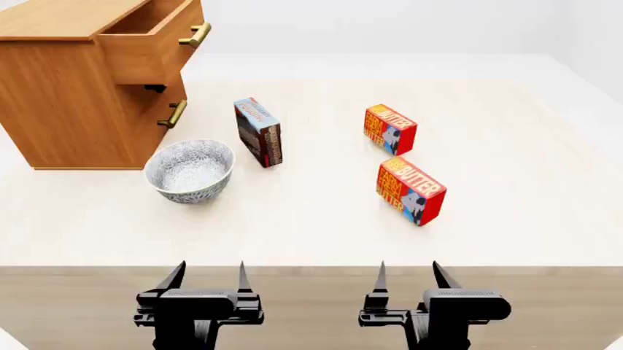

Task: Put the butter at the front in the top drawer of the cabinet and close it.

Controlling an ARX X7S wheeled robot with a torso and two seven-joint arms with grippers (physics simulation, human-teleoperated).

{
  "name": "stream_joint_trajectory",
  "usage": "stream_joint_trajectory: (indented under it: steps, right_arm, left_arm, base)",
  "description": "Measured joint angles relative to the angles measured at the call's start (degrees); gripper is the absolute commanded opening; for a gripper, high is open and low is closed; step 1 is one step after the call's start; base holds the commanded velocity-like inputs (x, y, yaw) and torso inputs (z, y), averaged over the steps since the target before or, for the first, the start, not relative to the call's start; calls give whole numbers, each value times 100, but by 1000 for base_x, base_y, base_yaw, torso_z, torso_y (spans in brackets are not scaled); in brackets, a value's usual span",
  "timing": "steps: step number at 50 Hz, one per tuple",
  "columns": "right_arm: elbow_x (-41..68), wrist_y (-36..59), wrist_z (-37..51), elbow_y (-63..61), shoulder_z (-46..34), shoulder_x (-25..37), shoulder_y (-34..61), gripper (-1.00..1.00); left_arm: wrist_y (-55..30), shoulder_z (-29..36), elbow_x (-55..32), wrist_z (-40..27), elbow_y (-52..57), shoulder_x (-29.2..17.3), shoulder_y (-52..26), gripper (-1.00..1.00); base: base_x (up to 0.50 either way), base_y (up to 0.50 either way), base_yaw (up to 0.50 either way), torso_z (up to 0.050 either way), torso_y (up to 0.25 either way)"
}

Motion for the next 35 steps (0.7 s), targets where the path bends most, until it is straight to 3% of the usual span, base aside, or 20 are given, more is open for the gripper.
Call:
stream_joint_trajectory:
  steps: [14, 35]
  right_arm:
    - [126, 96, 149, 79, -248, 159, 101, 100]
    - [298, 213, 374, 116, -582, 354, 217, 100]
  left_arm:
    - [36, 137, -157, -226, -172, -166, -46, 100]
    - [93, 259, -503, -418, -137, -403, -41, 100]
  base:
    - [0, 0, 0, 2, 0]
    - [0, 0, 0, 50, 0]
